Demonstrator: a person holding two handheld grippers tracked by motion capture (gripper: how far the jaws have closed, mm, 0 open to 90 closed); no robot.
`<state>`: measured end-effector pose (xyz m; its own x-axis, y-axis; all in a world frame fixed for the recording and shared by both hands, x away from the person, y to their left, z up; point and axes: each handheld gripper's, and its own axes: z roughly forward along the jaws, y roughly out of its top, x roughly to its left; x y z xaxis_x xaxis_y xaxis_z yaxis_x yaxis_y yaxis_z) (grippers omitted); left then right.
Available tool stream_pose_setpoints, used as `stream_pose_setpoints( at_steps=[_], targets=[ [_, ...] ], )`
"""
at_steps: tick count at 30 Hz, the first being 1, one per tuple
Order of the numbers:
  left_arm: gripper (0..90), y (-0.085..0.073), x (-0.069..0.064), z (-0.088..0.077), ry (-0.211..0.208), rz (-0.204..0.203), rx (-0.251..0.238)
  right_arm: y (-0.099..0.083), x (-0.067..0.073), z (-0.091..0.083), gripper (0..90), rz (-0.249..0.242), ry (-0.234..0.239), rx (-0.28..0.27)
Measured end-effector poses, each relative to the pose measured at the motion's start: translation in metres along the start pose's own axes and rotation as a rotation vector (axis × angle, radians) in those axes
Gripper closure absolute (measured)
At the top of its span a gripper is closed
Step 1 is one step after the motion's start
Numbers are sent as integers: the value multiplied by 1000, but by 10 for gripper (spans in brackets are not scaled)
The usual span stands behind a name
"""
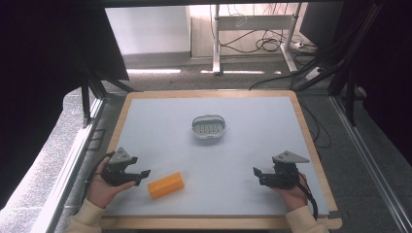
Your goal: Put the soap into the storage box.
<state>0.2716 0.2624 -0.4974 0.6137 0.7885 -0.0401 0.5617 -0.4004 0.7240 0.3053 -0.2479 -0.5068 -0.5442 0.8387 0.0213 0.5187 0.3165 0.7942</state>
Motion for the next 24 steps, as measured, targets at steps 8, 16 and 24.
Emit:
stream_pose_setpoints(
  at_steps=[8, 16, 24],
  targets=[
    [281, 7, -2, -9, -39, 7, 4, -1, 2, 1, 139, 2, 11, 2],
    [300, 23, -7, -23, -68, 26, 14, 0, 3, 1, 139, 1, 10, 1],
    [297, 46, -12, -25, -84, 53, 20, 0, 3, 1, 140, -4, 10, 1]
  ],
)
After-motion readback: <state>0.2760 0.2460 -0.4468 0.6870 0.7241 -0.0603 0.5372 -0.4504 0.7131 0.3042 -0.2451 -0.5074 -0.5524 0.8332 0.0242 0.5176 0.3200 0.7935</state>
